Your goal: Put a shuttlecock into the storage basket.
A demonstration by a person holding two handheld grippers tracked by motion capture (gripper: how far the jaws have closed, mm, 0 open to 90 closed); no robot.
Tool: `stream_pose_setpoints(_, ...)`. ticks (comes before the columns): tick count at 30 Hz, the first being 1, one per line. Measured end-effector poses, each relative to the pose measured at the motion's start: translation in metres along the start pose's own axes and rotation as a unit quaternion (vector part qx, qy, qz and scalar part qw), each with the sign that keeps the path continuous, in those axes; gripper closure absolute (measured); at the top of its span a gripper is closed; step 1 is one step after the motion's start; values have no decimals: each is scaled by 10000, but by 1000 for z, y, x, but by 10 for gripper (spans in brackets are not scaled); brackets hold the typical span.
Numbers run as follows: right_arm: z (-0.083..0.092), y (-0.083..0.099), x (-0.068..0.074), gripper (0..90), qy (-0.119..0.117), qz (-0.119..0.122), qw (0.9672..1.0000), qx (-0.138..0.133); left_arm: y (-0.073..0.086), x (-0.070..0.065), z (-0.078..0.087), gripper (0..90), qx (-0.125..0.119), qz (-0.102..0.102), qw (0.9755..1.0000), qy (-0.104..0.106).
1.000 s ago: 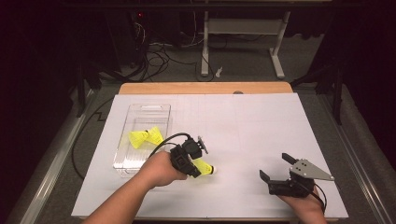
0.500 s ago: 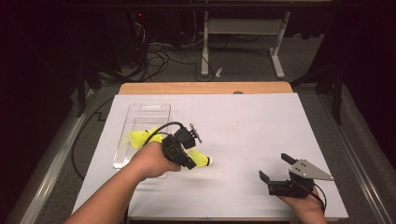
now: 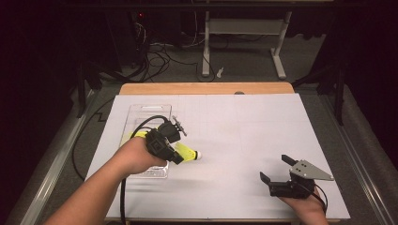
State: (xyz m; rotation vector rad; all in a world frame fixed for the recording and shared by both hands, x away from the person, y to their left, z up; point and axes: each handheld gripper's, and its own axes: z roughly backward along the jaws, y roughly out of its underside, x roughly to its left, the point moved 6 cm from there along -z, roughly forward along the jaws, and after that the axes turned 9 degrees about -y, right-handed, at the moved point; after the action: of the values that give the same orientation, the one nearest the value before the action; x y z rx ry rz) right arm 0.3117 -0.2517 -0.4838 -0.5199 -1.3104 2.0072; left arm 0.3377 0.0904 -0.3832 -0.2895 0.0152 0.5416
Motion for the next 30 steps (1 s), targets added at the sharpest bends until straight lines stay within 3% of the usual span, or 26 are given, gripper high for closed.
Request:
stream_pose_setpoints(25, 1, 0, -1, 21, 1, 23, 10000, -19, 55, 40, 22, 894, -43, 561, 9983, -168)
stream_pose_setpoints(30, 0, 1, 0, 20, -19, 26, 10000, -12, 66, 45, 25, 895, -60, 568, 9981, -236)
